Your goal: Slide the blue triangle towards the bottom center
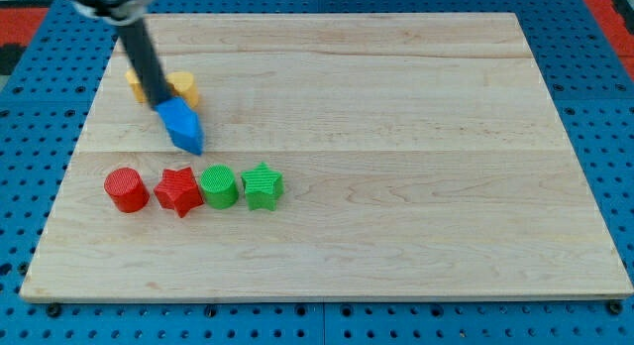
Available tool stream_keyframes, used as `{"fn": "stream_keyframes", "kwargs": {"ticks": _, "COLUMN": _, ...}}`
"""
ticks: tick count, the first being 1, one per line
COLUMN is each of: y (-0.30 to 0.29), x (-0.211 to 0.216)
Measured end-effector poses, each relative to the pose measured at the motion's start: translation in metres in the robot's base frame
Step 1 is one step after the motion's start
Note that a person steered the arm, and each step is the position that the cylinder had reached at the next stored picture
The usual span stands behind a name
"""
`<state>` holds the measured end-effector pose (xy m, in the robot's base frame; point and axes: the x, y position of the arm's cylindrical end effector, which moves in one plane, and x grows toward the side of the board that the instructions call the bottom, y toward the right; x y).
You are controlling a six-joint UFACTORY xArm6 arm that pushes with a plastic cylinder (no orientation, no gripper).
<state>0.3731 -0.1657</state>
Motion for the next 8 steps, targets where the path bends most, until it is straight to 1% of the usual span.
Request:
{"fn": "stream_keyframes", "kwargs": {"ticks": 1, "y": 0.011, "x": 0.008}}
{"fn": "stream_keyframes", "kwargs": {"ticks": 2, "y": -0.029, "x": 0.01}}
{"fn": "stream_keyframes", "kwargs": {"ticks": 3, "y": -0.045, "x": 0.025}}
{"fn": "stream_keyframes", "kwargs": {"ticks": 4, "y": -0.048, "x": 0.043}}
{"fn": "stream_keyframes", "kwargs": {"ticks": 5, "y": -0.027, "x": 0.057}}
{"fn": "stream_keyframes", "kwargs": {"ticks": 6, "y": 0.016, "x": 0.065}}
{"fn": "stream_keyframes", "kwargs": {"ticks": 8, "y": 0.06, "x": 0.077}}
